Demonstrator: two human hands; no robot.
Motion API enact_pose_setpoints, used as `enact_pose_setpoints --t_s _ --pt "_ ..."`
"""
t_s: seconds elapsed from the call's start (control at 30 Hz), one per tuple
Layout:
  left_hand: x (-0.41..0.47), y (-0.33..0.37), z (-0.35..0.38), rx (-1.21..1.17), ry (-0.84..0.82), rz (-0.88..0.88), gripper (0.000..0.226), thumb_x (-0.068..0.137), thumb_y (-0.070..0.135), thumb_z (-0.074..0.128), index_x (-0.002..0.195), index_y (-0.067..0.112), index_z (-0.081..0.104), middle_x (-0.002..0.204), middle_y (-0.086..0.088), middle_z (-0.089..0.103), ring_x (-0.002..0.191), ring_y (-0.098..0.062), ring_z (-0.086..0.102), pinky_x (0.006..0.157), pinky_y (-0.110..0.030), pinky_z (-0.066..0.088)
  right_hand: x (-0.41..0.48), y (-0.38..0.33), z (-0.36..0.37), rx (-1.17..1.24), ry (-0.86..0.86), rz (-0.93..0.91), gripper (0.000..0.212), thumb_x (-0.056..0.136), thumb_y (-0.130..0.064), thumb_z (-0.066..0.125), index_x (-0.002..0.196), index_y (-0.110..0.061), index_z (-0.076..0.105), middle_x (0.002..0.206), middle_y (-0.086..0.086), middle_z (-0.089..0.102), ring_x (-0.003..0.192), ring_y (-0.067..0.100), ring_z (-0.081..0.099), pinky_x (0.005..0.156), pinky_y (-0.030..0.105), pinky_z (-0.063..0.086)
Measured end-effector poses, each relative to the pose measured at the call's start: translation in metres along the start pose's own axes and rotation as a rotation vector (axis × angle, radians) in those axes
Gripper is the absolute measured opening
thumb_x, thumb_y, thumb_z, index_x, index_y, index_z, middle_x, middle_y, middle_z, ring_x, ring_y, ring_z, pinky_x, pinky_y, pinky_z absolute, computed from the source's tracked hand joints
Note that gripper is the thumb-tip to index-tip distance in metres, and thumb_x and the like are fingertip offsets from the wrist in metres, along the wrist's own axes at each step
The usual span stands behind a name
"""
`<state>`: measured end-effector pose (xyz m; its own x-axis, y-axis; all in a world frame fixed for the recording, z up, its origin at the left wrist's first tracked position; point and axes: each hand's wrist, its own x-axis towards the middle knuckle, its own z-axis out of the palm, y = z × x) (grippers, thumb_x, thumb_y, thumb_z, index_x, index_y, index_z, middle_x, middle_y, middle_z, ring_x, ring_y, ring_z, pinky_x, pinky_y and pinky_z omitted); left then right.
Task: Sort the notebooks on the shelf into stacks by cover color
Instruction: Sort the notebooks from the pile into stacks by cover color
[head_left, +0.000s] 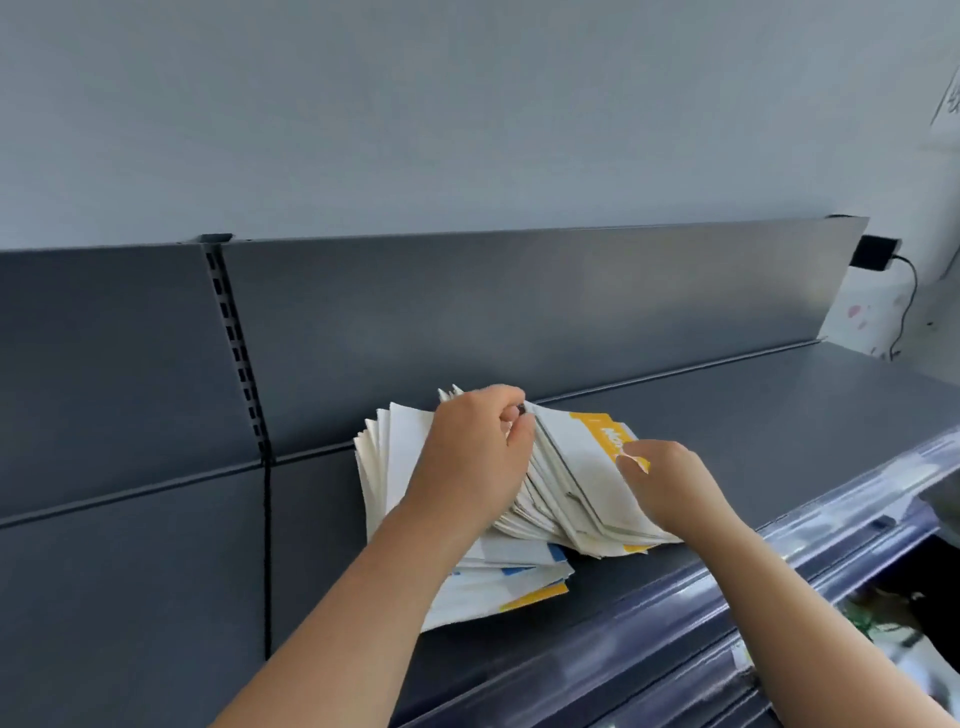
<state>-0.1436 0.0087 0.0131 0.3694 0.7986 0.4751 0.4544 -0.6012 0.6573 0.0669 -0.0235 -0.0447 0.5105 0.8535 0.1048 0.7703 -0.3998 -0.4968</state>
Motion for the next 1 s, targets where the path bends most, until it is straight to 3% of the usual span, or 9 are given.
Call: enact_pose_setpoints --t_s 0.07,0.17,0.27,0.37,0.6,0.67,0.77,0.83,1.0 --pt "0.007 0.01 0.019 0.036 -0.033 -0.036 0.014 0.093 0.016 0.049 0.084 0.021 0.04 0.088 -0.017 0.064 0.075 -0.022 0.053 0.076 -0.041 0.049 0.016 0.021 0.002 -0.047 -0.082 -0.008 0.028 0.096 -0.026 0.042 0.105 -0.016 0.065 0.102 0.005 0.064 0.098 0.027 0.058 0.071 0.029 0.041" --pt "0.014 0.017 0.049 0.16 -0.135 -0.16 0.021 0.093 0.016 0.048 0.074 0.017 0.039 0.076 -0.013 0.058 0.067 -0.022 0.053 0.062 -0.033 0.044 0.03 0.044 0.006 -0.093 -0.16 -0.097 0.031 0.095 -0.024 0.039 0.07 -0.012 0.053 0.069 0.002 0.053 0.075 0.025 0.054 0.056 0.027 0.035" --pt "0.018 0.016 0.068 0.264 -0.2 -0.303 0.039 0.092 0.017 0.05 0.06 0.017 0.028 0.057 -0.001 0.031 0.049 -0.014 0.03 0.046 -0.026 0.022 0.034 0.053 0.005 -0.027 -0.198 -0.224 0.025 0.095 -0.025 0.04 0.08 -0.016 0.058 0.074 -0.001 0.056 0.07 0.02 0.052 0.055 0.024 0.035" --pt "0.023 0.017 0.08 0.412 -0.194 -0.38 0.033 0.091 0.028 0.055 0.065 0.015 0.041 0.061 -0.009 0.038 0.057 -0.019 0.045 0.046 -0.025 0.025 0.035 0.057 0.004 0.062 -0.255 -0.292 0.023 0.096 -0.029 0.043 0.099 -0.037 0.064 0.091 -0.012 0.062 0.073 0.011 0.054 0.059 0.018 0.038" --pt "0.022 0.013 0.093 0.516 -0.056 -0.465 0.016 0.084 0.029 0.064 0.087 0.016 0.056 0.085 0.003 0.06 0.073 -0.017 0.053 0.052 -0.026 0.033 0.033 0.062 0.0 0.295 -0.328 -0.279 0.029 0.096 -0.024 0.047 0.119 -0.03 0.063 0.115 -0.015 0.056 0.102 0.011 0.057 0.08 0.019 0.04" --pt "0.022 0.012 0.089 0.443 0.018 -0.482 0.009 0.087 0.02 0.059 0.087 0.013 0.055 0.084 0.001 0.059 0.068 -0.014 0.051 0.048 -0.024 0.03 0.036 0.065 -0.002 0.31 -0.292 -0.289 0.028 0.096 -0.02 0.045 0.113 -0.032 0.065 0.105 -0.013 0.059 0.093 0.014 0.059 0.074 0.019 0.04" --pt "0.021 0.014 0.082 0.367 0.095 -0.515 0.005 0.092 0.008 0.049 0.087 0.011 0.047 0.082 0.001 0.052 0.063 -0.009 0.045 0.046 -0.022 0.027 0.041 0.07 0.002 0.275 -0.251 -0.307 0.032 0.092 -0.012 0.044 0.065 -0.025 0.055 0.065 -0.007 0.047 0.061 0.014 0.04 0.054 0.02 0.031" --pt "0.02 0.015 0.082 0.338 0.125 -0.514 0.007 0.094 0.007 0.046 0.098 0.011 0.049 0.091 -0.001 0.055 0.069 -0.01 0.049 0.048 -0.023 0.033 0.043 0.07 0.005 0.23 -0.231 -0.273 0.026 0.091 -0.01 0.042 0.064 -0.01 0.043 0.061 -0.002 0.039 0.056 0.014 0.032 0.05 0.024 0.026" --pt "0.017 0.018 0.082 0.275 0.148 -0.542 0.012 0.094 0.005 0.044 0.105 0.008 0.048 0.098 -0.003 0.056 0.075 -0.014 0.053 0.049 -0.023 0.04 0.041 0.071 0.006 0.172 -0.285 -0.283 0.023 0.089 -0.004 0.035 0.067 -0.011 0.035 0.062 0.001 0.035 0.055 0.015 0.028 0.05 0.026 0.023"
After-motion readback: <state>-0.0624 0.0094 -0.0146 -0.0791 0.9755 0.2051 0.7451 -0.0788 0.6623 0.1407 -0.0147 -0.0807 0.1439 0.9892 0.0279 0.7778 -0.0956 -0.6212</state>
